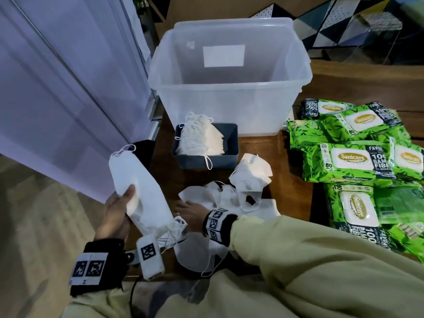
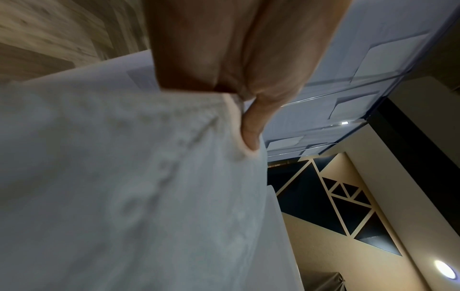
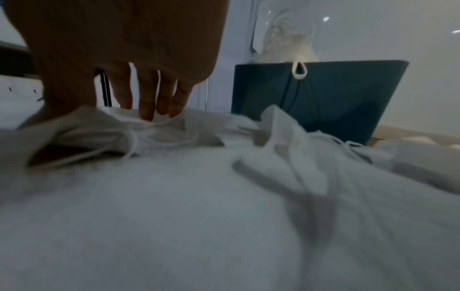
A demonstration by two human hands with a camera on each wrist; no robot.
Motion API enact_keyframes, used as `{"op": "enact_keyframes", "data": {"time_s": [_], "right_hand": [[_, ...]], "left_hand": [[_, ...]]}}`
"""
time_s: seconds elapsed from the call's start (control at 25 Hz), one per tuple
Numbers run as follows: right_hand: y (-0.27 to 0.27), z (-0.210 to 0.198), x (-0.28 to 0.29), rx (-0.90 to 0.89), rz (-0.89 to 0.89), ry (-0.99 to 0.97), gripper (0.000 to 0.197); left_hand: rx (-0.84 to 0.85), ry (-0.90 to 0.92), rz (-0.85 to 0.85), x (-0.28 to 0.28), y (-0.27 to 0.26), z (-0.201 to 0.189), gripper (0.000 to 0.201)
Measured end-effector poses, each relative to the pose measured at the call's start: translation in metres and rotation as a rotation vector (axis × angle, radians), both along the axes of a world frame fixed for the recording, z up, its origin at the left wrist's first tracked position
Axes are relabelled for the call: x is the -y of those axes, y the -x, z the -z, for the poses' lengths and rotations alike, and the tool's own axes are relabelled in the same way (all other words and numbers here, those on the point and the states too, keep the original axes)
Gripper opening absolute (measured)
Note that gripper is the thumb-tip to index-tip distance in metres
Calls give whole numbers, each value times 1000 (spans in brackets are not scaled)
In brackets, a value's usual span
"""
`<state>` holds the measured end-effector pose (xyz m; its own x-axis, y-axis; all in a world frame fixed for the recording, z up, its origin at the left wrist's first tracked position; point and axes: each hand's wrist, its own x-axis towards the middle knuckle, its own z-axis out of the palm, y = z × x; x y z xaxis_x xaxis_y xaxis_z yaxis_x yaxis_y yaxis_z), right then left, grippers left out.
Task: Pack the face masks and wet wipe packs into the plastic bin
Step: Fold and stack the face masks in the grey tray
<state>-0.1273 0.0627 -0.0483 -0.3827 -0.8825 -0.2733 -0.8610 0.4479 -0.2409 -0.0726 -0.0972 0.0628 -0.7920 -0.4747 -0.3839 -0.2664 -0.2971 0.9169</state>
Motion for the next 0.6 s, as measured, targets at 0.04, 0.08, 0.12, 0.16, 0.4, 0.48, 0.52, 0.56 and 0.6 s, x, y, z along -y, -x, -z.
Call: {"op": "enact_keyframes", "data": {"time_s": [0.04, 0.08, 0.12, 0.16, 0.4, 0.48, 0.52, 0.56, 0.6], "right_hand": [[-1, 4, 5, -15, 18, -22, 53], [-1, 5, 6, -22, 38, -45, 56], [2, 5, 5, -20, 58, -69, 59], [7, 4, 2, -8, 76, -89, 61], [54, -44, -55, 459, 552, 325, 21], [63, -62, -80, 645, 715, 575, 10], [64, -70, -89, 723, 806, 702, 10], [64, -76, -96, 786, 881, 845, 12], [64, -80, -102, 833, 940, 987, 12]], "left_hand": [[6, 5, 9, -2, 1, -1, 13], [12, 8, 16, -3, 1, -1, 13], [14, 7, 20, -4, 2, -1, 12], [17, 7, 17, -4, 3, -2, 12], [16, -26, 0, 4, -1, -4, 17], [6, -50, -15, 6, -1, 0, 21], [2, -65, -22, 5, 1, 2, 21], [1, -76, -22, 2, 2, 4, 21], [9, -76, -14, -1, 4, 7, 23]]}}
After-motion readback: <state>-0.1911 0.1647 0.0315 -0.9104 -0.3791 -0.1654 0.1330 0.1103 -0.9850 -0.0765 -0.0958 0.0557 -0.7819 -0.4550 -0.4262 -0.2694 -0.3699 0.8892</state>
